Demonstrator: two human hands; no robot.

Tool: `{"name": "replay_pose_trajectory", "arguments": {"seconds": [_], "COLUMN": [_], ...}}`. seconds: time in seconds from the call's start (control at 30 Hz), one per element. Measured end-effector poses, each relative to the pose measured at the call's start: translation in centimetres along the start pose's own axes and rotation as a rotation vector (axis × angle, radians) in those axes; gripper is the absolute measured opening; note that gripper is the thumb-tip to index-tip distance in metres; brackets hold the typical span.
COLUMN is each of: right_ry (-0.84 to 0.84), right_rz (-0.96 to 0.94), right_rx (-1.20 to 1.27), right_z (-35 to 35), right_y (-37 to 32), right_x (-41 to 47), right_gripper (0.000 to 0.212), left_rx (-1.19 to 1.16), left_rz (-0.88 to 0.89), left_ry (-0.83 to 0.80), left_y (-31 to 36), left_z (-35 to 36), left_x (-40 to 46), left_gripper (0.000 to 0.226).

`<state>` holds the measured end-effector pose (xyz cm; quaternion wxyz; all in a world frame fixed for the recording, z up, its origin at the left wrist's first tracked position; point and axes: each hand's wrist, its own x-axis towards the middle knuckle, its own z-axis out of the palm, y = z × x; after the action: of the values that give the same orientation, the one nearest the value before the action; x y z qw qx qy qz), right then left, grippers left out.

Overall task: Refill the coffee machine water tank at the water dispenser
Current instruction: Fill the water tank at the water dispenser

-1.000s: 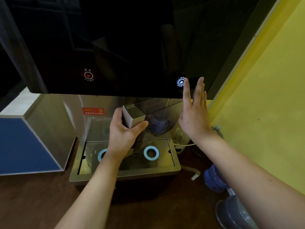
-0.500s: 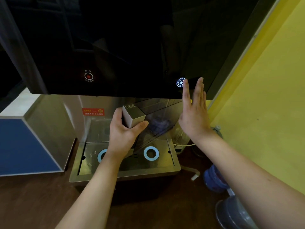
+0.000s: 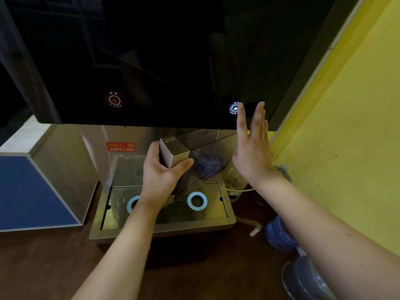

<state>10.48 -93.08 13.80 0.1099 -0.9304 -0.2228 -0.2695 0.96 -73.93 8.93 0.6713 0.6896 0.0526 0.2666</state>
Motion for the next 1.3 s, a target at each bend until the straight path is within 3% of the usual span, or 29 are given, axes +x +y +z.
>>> {"name": "replay_pose_trajectory", "arguments": {"seconds": [0.33,0.5,0.6,0.87,1.0,1.17,1.3], "right_ry": [-0.053,0.025,-0.126,-0.462,-0.632,-0.725,-0.837], "right_rz": [0.010,-0.053,-0.268,-0.449,-0.445,-0.326,-0.291], "right_rx": [-0.090,-0.020,0.075,0.117,0.124,0.147,0.156], "right_z": [-0.1,-1.0,-1.4,-1.6,-1.3,-2.3,-2.2], "right_y": [-0.1,0.5,1.0,-1.9,-5.5,-12.5,-20.0], "right_x": [0.0,-1.1,-1.5,-0.6,-0.4,-0.2,-0.4], "right_gripper": [0.098,0.073,0.060,0.079,0.086,0.088,0.081], "left_rx": [0.021,0.005,0.000,0.052,0.062,0.055,0.090], "left_rz": [-0.006,-0.027,-0.041,-0.079,-0.066,-0.092,-0.116], "left_ry": [0.009,-0.005,-0.026,-0.031,-0.057,-0.115,-0.167], "left_y": [-0.3,0.1,0.7,2.6,3.3,3.8,3.8], "left_z": [0.0,0.1,-0.3,-4.2,-7.9,-14.8,-22.4], "left_x": [0.1,-0.2,-0.6,-2.5,-3.4,-4.3,-5.2], "left_gripper": [0.045,0.044,0.044,0.050,0.057,0.060,0.061]}}
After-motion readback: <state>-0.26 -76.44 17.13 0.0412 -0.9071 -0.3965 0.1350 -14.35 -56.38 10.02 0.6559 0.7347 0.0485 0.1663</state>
